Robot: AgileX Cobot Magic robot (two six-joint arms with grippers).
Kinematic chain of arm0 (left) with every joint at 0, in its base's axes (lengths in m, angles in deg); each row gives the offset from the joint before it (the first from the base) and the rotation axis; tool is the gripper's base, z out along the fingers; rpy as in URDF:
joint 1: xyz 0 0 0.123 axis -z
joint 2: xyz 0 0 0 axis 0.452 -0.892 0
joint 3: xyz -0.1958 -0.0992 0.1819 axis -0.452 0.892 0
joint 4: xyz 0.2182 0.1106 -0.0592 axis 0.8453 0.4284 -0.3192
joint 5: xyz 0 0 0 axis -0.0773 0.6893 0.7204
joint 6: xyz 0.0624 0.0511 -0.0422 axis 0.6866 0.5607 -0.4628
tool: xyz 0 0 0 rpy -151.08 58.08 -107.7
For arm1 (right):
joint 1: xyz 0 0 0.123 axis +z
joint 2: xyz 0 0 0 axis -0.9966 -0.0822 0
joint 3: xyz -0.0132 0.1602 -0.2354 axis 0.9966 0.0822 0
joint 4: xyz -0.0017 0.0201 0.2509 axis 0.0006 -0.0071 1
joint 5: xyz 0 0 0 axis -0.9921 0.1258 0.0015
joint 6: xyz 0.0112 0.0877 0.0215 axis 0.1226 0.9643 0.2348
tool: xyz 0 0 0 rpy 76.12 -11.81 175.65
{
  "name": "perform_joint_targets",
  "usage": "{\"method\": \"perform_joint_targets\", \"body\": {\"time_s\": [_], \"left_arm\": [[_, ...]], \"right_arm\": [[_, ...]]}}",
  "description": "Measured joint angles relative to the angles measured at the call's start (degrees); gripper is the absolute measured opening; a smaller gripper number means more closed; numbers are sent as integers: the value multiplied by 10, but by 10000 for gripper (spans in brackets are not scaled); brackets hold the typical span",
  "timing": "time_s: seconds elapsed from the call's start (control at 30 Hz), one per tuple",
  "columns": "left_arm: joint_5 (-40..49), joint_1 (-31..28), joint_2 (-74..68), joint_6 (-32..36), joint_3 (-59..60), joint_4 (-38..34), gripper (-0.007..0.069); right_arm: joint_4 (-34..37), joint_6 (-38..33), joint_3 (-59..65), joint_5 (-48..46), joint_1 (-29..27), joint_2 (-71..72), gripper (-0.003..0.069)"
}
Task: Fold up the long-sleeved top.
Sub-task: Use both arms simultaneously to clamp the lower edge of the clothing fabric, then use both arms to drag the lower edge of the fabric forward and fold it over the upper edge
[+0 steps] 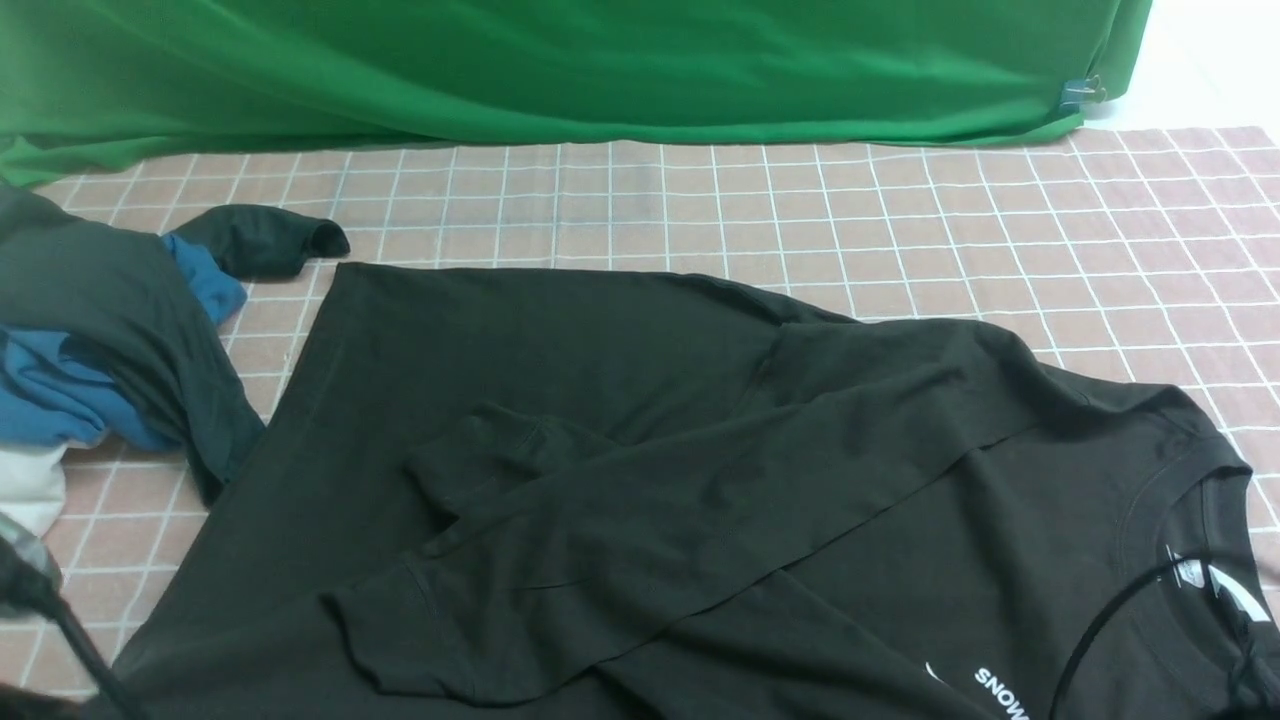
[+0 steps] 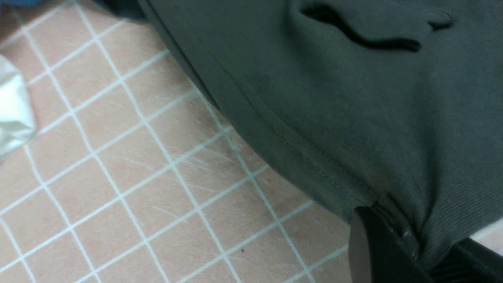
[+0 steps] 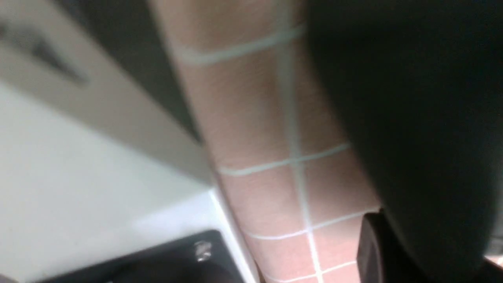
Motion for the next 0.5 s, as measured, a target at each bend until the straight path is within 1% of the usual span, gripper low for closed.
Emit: {"method": "perform_joint_targets", "body": {"time_s": [0.03,0.07,0.13,0.17,0.2,0.27,0.37,0.43,0.5], "left_arm": [[-14,0,-12,-9,-5,5,50],[-14,0,-14,-10,-5,5,50],[-42,0,-53,-13,-16,8,50],[-44,0,-57,-13,-16,7,50],[-59,0,-91,-15,-23,6,50],[-83,0,-130,-15,-33,4,50],[-147,0,-191,-18,-50,12,50],[-192,0,-227,-26,-61,26,50],[-227,0,-265,-28,-74,44,50]], "right_arm": [[0,3,-19,-9,-34,8,44],[0,4,-22,-10,-39,8,44],[-2,-9,-66,-6,-133,10,44],[-2,-9,-66,-6,-133,10,44],[-2,-9,-89,18,-194,10,44],[2,-16,-117,53,-255,10,44],[17,-52,-164,102,-368,-1,44],[19,-67,-192,114,-421,-18,44],[20,-78,-218,124,-459,-37,44]]}}
